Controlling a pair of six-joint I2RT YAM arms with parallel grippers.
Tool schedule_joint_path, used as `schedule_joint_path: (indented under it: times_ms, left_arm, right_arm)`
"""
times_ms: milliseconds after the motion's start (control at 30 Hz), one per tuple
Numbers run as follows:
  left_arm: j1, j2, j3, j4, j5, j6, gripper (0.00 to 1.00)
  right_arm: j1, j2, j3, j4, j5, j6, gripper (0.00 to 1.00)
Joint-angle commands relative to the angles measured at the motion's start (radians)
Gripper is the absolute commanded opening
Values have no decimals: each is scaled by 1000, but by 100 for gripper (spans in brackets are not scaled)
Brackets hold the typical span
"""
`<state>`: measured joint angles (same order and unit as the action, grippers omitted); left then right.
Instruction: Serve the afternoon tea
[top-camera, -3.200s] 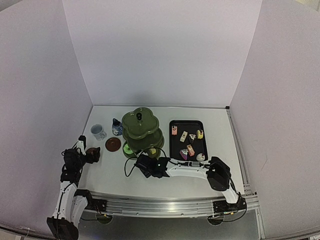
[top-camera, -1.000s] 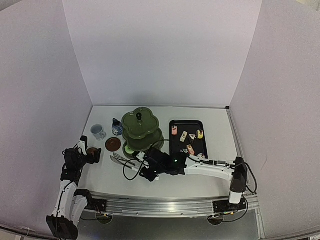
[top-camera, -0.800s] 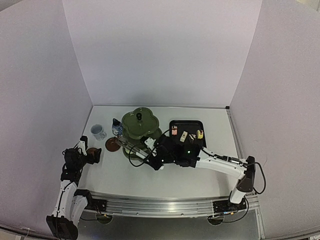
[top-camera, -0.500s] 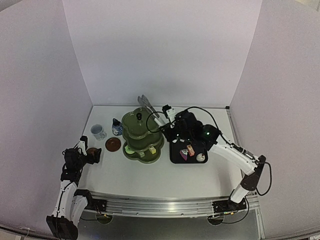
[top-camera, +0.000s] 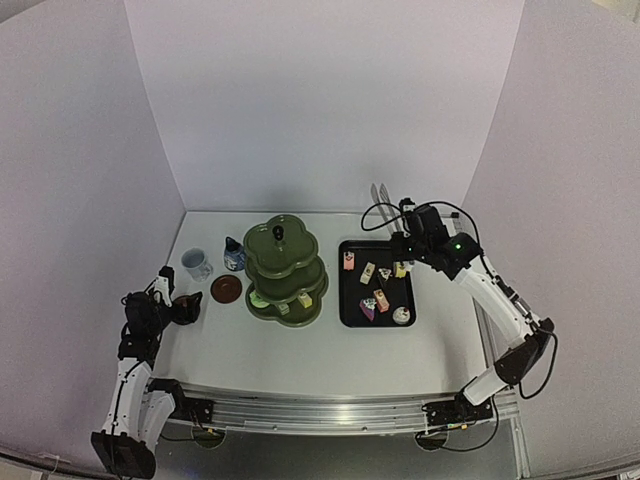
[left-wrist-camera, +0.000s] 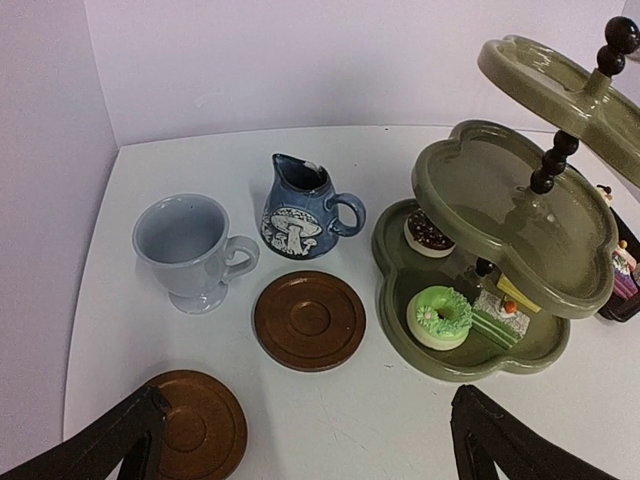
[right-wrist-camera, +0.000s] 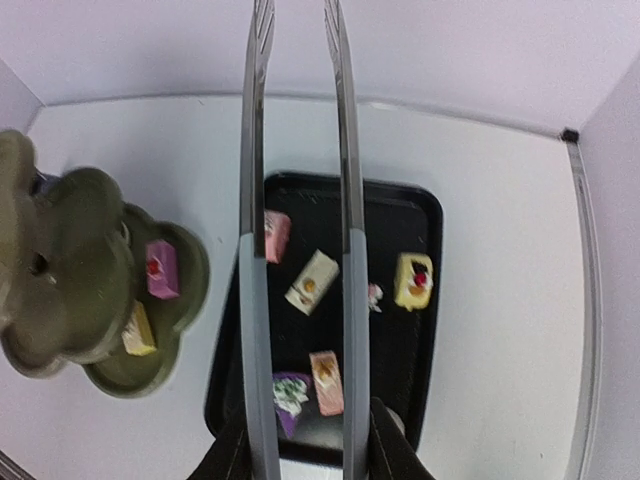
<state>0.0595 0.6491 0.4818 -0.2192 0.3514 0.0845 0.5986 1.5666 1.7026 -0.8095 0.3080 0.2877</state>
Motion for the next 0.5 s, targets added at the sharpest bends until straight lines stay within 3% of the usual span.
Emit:
schedule_joint_path:
  times_ms: [0,167,467]
  left_arm:
    - [-2,22,53,6,33,27,100]
    - [-2,39,57,8,37,25,100]
    - [-2,61,49,15,45,11,100]
  right_arm:
    - [-8,-105,-101,-168,-64,55,29]
    - [-8,-168,-230,-265,-176,56,29]
    - [-7,-206,-354,-431,-244,27,30]
